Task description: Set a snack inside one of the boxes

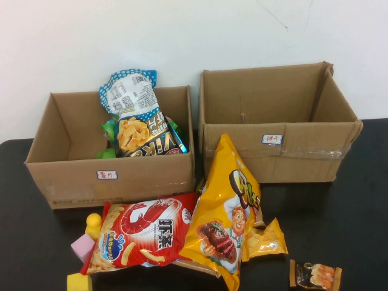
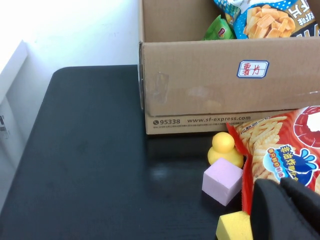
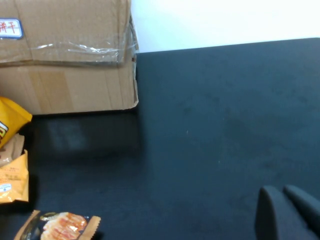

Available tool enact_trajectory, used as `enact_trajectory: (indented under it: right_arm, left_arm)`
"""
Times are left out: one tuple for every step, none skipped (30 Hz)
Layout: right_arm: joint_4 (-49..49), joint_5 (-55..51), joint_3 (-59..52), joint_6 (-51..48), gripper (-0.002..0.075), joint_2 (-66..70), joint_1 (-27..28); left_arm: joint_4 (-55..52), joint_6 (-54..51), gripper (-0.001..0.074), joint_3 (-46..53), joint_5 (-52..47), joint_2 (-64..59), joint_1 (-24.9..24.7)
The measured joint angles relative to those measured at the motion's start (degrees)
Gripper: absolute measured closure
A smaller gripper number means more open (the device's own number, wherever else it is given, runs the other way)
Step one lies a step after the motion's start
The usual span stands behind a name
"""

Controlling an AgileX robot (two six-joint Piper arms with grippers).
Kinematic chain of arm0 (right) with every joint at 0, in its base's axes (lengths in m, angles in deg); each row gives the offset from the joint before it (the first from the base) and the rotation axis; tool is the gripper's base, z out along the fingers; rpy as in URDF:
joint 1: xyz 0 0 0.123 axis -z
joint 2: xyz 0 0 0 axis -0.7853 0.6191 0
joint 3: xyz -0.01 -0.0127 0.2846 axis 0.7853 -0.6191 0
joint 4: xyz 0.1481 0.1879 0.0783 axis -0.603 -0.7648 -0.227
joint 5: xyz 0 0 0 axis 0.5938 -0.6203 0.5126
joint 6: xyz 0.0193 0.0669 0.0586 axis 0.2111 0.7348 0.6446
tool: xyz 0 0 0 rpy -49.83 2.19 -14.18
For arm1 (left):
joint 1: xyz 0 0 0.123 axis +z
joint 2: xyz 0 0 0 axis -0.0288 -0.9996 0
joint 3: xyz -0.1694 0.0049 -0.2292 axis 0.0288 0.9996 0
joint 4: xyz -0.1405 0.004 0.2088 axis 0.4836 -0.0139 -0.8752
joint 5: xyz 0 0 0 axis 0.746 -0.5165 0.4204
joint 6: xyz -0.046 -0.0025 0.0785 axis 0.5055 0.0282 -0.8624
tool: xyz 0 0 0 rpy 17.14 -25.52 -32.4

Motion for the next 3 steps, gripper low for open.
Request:
enact_trajectory:
  right_arm:
    - [0.00,0.00,0.00,0.00,0.0726,0.00,0.00]
    - [0.00,0.00,0.00,0.00,0.0726,0.00,0.00]
    - [0.00,0.00,0.00,0.00,0.0726,0.00,0.00]
  left_arm:
    - [0.00,0.00,0.0736,0.00,0.00,0.00,0.00]
    - [0.00,-0.08,0.0736,0.00,0.00,0.00,0.00]
    - [0.00,-0.08,0.0736,0.00,0.00,0.00,0.00]
